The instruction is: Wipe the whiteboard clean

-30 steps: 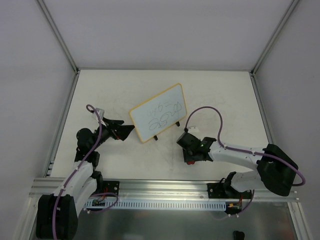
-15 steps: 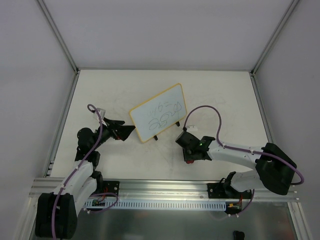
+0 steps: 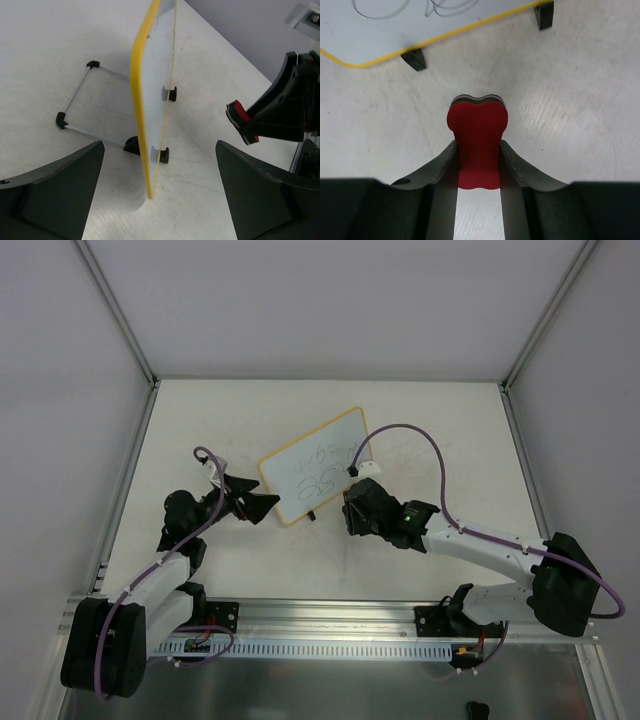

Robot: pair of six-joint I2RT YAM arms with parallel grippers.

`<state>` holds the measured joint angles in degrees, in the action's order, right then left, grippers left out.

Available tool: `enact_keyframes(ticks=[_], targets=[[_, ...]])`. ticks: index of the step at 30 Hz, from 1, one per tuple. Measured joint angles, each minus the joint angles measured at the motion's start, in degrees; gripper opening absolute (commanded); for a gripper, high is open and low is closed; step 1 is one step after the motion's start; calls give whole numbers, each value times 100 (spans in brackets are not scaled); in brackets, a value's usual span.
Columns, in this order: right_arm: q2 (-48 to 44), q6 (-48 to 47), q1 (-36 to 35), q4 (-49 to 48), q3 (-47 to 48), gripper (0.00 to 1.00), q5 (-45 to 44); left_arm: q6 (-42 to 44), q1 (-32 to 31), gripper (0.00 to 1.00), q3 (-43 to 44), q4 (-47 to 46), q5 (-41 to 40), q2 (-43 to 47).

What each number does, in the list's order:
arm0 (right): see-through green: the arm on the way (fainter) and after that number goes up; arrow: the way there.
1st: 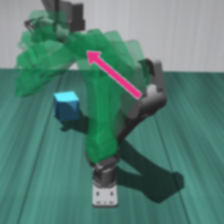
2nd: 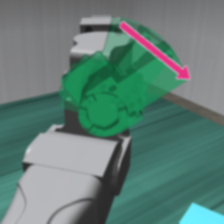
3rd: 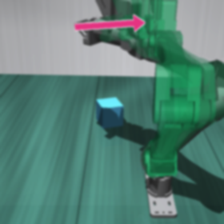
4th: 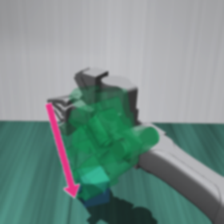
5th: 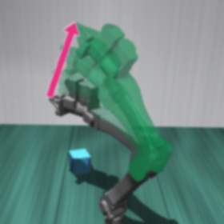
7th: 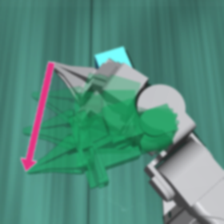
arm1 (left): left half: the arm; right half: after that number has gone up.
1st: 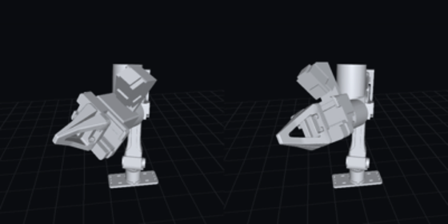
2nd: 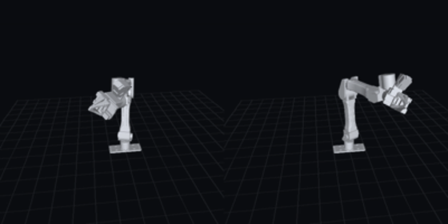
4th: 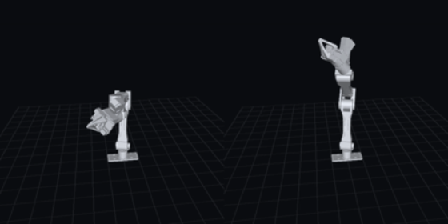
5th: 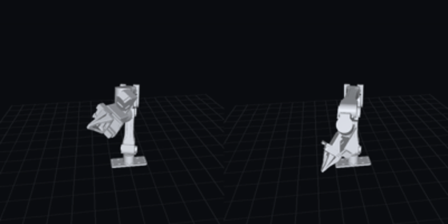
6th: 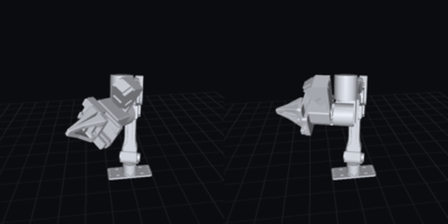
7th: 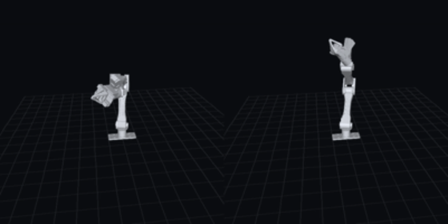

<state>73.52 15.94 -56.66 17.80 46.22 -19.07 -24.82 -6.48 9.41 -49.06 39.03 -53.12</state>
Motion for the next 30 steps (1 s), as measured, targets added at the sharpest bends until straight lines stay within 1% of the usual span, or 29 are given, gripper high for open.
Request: enact_keyframes(ticks=[1, 3, 6, 7, 8, 14, 15, 16, 18, 21, 23, 27, 30], targets=[[-2, -70, -2, -101, 31, 0, 2, 122, -83, 95, 0, -81, 0, -42], [0, -240, -2, -341, 105, 0, 20, 363, -229, 92, 2, -227, 44, -157], [22, -474, -2, -629, 232, 0, 57, 649, -334, 85, 76, -304, 186, -413], [48, -531, -2, -702, 278, 0, 76, 728, -334, 80, 133, -304, 264, -520], [87, -603, 0, -776, 343, 0, 94, 789, -334, 79, 197, -306, 299, -619], [284, -966, 31, -1150, 608, 0, 138, 1056, -334, 78, 348, -422, 293, -813], [284, -1012, 57, -1209, 608, 0, 170, 1088, -334, 75, 348, -448, 286, -828], [284, -1049, 96, -1303, 601, 0, 221, 1117, -334, 59, 350, -468, 278, -844], [284, -1086, 234, -1582, 553, 0, 455, 1182, -334, 51, 361, -466, 280, -881], [284, -1093, 496, -2033, 404, 0, 787, 1246, -334, 51, 476, -437, 289, -1027], [282, -1119, 588, -2273, 295, 0, 852, 1228, -334, 55, 525, -514, 275, -1147], [280, -1268, 592, -2835, 15, 0, 911, 1060, -332, 55, 525, -811, 238, -1397], [280, -1384, 590, -3012, -74, 0, 922, 868, -330, 54, 525, -1047, 245, -1648]])
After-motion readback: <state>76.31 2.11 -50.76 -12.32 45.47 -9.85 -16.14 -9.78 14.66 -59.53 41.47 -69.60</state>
